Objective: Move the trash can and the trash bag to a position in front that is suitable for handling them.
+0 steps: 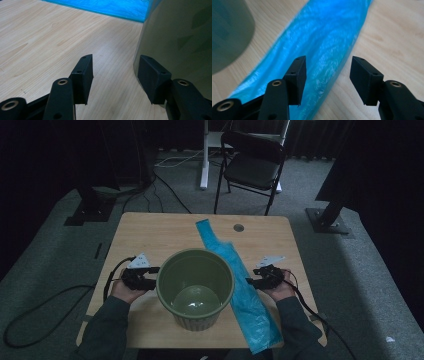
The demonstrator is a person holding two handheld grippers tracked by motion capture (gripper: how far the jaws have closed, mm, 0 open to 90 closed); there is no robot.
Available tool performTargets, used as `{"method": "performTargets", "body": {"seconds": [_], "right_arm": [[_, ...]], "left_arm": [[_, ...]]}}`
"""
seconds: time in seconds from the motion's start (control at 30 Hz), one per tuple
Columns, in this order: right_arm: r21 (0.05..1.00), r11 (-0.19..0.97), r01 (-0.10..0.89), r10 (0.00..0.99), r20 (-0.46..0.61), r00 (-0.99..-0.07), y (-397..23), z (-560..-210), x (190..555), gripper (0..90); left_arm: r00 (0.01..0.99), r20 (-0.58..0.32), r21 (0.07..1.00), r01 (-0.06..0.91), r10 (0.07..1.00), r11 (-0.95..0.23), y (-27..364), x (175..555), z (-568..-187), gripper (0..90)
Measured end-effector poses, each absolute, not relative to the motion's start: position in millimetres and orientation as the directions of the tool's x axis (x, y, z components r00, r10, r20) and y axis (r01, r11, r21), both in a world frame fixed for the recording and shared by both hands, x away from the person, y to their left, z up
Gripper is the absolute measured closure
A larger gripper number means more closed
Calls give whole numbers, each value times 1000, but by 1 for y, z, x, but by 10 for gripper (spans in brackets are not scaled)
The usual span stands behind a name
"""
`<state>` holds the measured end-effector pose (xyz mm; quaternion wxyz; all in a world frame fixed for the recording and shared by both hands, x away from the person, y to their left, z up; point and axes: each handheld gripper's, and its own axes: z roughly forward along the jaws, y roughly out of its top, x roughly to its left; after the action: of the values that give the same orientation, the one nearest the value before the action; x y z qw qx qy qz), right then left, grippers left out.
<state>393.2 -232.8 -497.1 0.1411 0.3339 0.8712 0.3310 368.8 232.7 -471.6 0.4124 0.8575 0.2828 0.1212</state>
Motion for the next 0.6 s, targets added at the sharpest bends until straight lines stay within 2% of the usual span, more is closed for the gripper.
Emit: {"method": "performTargets", "body": {"seconds": [0.33, 0.4, 0.6], "right_arm": [[598, 578, 556, 681, 22, -732, -230, -515, 404, 531], [587, 576, 569, 683, 37, -730, -230, -517, 406, 573], [570, 584, 578, 682, 42, -730, -230, -516, 410, 814]], "left_arm": [[811, -35, 780, 388, 585, -491, 235, 367, -471, 459], [810, -36, 780, 389, 585, -491, 235, 367, -471, 458], [810, -41, 782, 390, 584, -486, 236, 367, -472, 459]]}}
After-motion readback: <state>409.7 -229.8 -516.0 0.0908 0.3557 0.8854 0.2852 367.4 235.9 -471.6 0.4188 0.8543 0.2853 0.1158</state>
